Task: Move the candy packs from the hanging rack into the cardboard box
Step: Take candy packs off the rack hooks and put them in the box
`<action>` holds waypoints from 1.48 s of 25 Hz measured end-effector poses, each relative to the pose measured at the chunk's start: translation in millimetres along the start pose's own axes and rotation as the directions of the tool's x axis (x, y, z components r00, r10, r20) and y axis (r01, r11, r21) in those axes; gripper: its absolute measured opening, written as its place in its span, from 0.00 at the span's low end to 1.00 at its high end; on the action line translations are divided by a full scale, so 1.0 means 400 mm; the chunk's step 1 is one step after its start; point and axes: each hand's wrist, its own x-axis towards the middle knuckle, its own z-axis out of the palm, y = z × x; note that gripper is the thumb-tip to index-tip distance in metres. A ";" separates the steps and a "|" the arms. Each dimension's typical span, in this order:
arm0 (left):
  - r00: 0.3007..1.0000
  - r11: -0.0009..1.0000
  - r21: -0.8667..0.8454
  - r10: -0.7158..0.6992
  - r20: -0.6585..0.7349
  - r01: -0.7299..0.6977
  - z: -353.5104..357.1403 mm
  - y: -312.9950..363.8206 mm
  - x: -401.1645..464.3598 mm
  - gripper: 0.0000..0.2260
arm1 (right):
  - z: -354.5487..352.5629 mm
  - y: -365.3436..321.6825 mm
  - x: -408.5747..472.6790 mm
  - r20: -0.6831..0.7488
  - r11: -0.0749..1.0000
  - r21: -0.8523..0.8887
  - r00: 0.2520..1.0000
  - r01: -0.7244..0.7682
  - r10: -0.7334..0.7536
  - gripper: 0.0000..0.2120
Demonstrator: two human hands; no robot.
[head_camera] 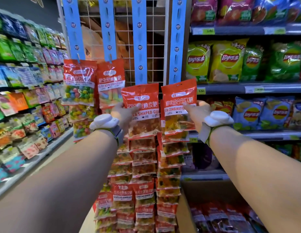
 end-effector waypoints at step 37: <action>0.947 0.941 0.283 0.248 -0.207 -0.185 0.081 0.065 0.197 0.09 | 0.088 0.073 0.279 0.057 0.959 -0.279 0.998 0.053 -0.038 0.20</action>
